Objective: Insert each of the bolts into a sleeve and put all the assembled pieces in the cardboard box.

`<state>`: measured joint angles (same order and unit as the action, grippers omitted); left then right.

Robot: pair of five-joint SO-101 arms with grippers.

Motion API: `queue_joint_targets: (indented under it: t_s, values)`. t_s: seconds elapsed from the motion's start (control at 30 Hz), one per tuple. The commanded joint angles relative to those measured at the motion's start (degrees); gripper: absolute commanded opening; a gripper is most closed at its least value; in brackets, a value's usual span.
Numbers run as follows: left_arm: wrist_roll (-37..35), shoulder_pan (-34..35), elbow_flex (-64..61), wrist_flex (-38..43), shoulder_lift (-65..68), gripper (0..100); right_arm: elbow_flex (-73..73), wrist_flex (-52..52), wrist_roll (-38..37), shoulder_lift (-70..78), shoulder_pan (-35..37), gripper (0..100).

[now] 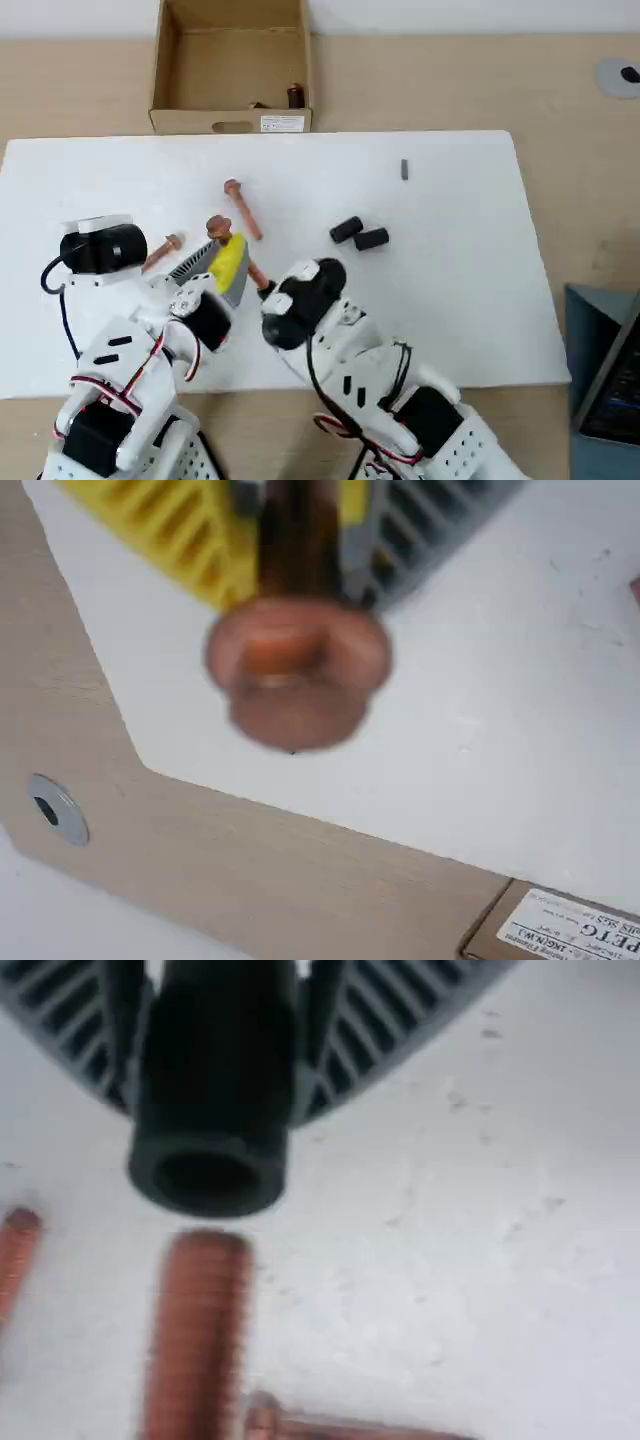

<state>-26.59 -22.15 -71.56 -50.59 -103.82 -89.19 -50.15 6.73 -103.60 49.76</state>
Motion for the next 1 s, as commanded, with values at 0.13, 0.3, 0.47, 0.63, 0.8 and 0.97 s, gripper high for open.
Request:
queue_joint_targets:
  t_s: [0.13, 0.3, 0.47, 0.63, 0.8, 0.97]
  values:
    - [0.09, -0.09, 0.79, 1.49, -0.75, 0, 2.59, 1.49, -0.09, -6.64, 1.36, 0.9]
    - [0.09, -0.44, -0.09, 1.49, -0.75, 0, 3.74, 1.49, -2.81, -6.64, 1.36, 0.9]
    - [0.18, -0.44, -0.88, 1.14, -0.75, 0, 5.05, 1.49, -2.81, -6.64, 1.36, 0.9]
    - [0.18, -0.44, -1.76, 1.14, -0.75, 0, 5.49, 1.49, -2.81, -6.64, 1.27, 0.9]
    - [0.18, -0.44, -1.67, 1.14, -0.75, 0, 5.93, 1.49, -2.81, -6.64, -1.01, 0.9]
    - [0.18, -1.32, -1.76, 1.05, -0.66, 0, 7.34, 1.49, -2.81, -6.64, -1.19, 0.9]
